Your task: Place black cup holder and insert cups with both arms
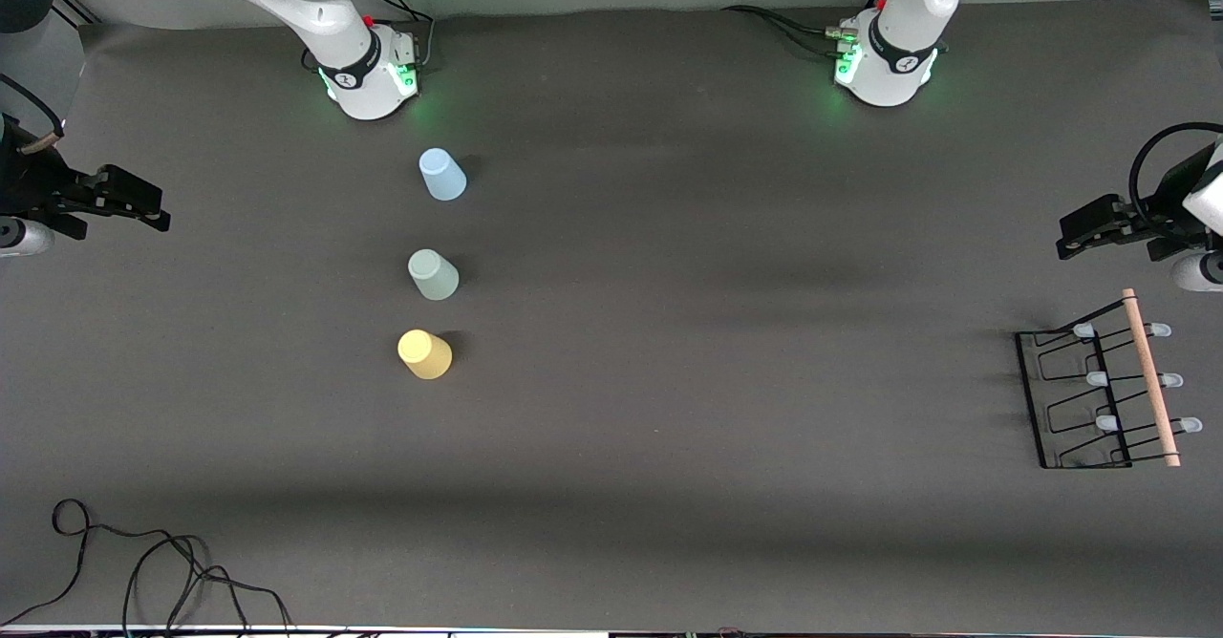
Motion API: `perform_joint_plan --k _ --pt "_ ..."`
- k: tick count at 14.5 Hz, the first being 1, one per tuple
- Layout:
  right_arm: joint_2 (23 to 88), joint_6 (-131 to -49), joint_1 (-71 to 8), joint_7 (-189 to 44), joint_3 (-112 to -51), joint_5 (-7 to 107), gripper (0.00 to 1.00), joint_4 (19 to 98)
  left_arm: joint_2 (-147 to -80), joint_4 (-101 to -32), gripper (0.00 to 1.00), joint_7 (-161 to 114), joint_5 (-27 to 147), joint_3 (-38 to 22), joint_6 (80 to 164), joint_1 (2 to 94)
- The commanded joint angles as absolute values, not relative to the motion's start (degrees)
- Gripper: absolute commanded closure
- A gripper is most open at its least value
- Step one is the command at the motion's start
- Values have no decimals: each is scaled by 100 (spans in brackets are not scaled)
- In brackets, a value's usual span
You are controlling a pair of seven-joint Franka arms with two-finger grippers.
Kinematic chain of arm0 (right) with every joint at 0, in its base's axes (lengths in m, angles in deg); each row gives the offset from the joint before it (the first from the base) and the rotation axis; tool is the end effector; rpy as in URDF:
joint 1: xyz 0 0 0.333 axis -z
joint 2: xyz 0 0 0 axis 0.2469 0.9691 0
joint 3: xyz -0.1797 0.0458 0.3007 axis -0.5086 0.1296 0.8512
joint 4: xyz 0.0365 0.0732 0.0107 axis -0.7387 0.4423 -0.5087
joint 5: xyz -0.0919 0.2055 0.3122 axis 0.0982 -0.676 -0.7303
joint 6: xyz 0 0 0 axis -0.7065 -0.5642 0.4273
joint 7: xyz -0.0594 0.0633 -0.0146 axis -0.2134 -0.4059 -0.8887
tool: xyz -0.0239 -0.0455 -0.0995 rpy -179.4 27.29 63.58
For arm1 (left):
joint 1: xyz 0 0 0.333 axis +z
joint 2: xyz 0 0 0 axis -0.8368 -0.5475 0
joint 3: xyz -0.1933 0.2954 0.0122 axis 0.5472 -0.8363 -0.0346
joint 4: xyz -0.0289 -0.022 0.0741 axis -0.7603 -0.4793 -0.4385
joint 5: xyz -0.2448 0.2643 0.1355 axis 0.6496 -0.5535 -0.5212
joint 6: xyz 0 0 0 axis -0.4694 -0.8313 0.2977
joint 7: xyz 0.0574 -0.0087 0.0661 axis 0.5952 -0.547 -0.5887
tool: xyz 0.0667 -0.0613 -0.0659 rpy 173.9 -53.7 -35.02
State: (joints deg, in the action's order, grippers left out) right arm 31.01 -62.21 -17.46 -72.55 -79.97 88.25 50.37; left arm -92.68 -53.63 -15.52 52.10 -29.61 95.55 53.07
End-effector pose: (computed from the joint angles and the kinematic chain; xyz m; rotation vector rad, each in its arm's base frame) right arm 0.5376 -0.0131 0.6518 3.1177 0.1064 -0.0727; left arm 0.5750 -0.0047 0.6374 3.1327 -0.0485 -0.0259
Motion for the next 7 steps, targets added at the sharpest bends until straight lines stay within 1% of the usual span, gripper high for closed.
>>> perform_joint_plan --k 1,5,7 --pt "3166 -6176 -1789 -7240 -8031 8852 0 4913 -9206 -5412 0 -1504 5125 -3015 9516 5223" --pt "3175 -6167 -1781 -7240 -8031 8861 0 4869 -9232 -5430 0 -1495 5125 -3024 9533 5267" --pt "3175 -6176 -1781 -7248 -8031 8861 0 4886 -9390 -5430 0 -1495 5116 -3042 9611 5337"
